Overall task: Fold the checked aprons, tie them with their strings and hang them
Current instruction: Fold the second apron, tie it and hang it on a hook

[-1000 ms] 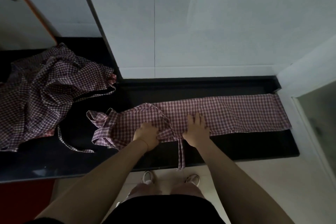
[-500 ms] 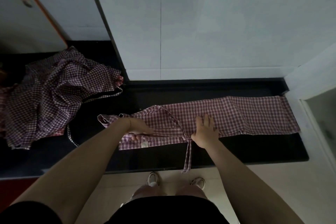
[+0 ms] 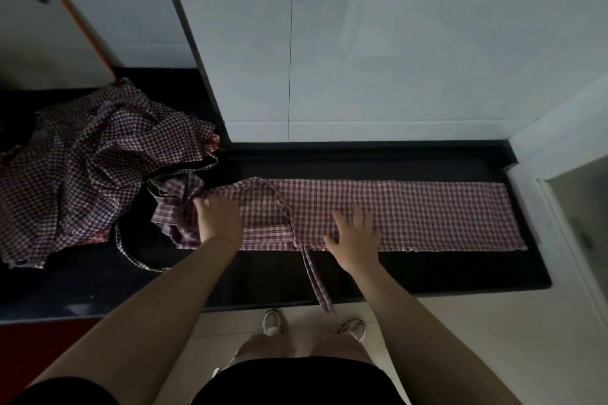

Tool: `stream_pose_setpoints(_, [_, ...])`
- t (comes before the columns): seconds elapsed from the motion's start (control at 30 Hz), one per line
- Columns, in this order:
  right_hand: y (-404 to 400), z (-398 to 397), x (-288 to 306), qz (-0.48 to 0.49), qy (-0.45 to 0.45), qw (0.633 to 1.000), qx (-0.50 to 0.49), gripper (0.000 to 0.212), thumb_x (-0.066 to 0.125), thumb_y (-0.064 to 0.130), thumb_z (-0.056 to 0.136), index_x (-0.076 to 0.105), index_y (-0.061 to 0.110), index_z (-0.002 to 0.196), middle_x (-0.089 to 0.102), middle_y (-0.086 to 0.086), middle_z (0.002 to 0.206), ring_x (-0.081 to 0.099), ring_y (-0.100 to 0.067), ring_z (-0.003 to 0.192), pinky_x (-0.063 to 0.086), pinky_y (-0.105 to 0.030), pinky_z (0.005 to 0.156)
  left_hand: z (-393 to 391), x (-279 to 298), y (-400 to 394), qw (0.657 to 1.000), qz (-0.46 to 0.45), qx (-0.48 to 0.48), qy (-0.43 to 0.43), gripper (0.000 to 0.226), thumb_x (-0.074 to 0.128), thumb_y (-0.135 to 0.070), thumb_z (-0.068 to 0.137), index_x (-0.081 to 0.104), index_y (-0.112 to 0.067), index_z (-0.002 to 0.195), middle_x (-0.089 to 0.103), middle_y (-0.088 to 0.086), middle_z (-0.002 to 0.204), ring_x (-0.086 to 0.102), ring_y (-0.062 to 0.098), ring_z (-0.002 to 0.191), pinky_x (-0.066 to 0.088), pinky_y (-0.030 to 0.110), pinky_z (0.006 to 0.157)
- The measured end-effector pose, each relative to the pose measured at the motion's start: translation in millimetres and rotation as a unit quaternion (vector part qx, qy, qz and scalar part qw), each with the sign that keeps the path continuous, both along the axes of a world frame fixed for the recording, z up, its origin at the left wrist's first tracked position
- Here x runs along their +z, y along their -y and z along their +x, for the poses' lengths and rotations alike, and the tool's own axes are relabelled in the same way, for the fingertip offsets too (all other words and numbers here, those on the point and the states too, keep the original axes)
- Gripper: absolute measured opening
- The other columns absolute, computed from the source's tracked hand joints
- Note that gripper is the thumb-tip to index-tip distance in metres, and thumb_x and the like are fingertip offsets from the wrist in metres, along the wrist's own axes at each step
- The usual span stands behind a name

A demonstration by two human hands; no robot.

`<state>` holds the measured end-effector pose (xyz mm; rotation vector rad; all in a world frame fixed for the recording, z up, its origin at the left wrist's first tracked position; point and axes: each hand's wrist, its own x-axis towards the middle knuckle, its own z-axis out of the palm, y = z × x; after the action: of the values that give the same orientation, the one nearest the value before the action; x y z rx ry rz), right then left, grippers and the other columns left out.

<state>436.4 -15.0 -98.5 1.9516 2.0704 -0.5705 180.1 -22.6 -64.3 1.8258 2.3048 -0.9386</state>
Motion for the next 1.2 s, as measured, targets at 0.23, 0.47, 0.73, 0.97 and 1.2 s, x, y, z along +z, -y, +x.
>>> stream_pose_setpoints(0.23, [7.4,13.9,-2.4,-0.032,0.016,0.999,-0.018,0.079,0.053,0.058,0.091,0.009,0.037,0.154,-0.004,-0.006,0.165,-0.001,-0.041,0.15,0.013,-0.067,0.114,51.8,-24.2,12.1,0.961,0.041,-0.074,0.263,0.049,0.044,-0.038,0.097,0.035,-0.023,0.143,0.033,0.007,0.148,0.036,0.027,0.131,0.038,0.047,0.106])
stream_pose_setpoints(0.47, [-20.2,45.0,15.8,-0.087,0.054,0.99,-0.094,0.079,0.056,0.047,0.091,0.014,0.02,0.152,0.006,-0.011,0.162,0.003,-0.041,0.149,0.018,-0.063,0.116,38.2,-23.9,24.3,0.982,0.015,-0.024,0.185,0.062,0.05,-0.034,0.093,0.025,-0.024,0.149,0.023,0.015,0.155,0.029,0.035,0.137,0.024,0.051,0.113])
stream_pose_setpoints(0.73, [-1.3,-50.3,13.0,-0.02,-0.004,0.998,0.061,0.068,0.056,0.053,0.088,0.027,0.026,0.143,0.027,-0.011,0.15,0.031,-0.031,0.137,0.036,-0.048,0.109,-16.4,-12.5,25.3,0.994,0.029,-0.007,0.107,0.048,0.043,-0.034,0.091,0.042,-0.022,0.138,0.047,0.007,0.134,0.04,0.029,0.127,0.014,0.053,0.116])
stream_pose_setpoints(0.97, [-19.9,-70.6,13.4,-0.034,0.069,0.996,0.039,0.102,0.064,0.054,0.087,0.0,0.016,0.156,-0.003,-0.024,0.162,0.006,-0.043,0.149,0.017,-0.055,0.12,-71.9,-6.5,31.4,0.96,0.178,0.072,0.203,0.059,0.05,-0.03,0.09,0.033,-0.022,0.147,0.018,0.011,0.159,0.009,0.033,0.148,0.021,0.053,0.113])
stream_pose_setpoints(1.2, [11.7,-135.1,19.8,0.056,-0.088,0.975,0.194,0.016,0.055,0.03,0.093,0.059,0.019,0.103,0.058,0.001,0.1,0.06,-0.018,0.094,0.051,-0.033,0.084,-104.4,-11.0,49.6,0.821,0.175,0.395,0.372,0.073,0.06,-0.048,0.085,0.032,-0.014,0.143,0.046,0.013,0.138,0.042,0.033,0.128,0.035,0.049,0.104])
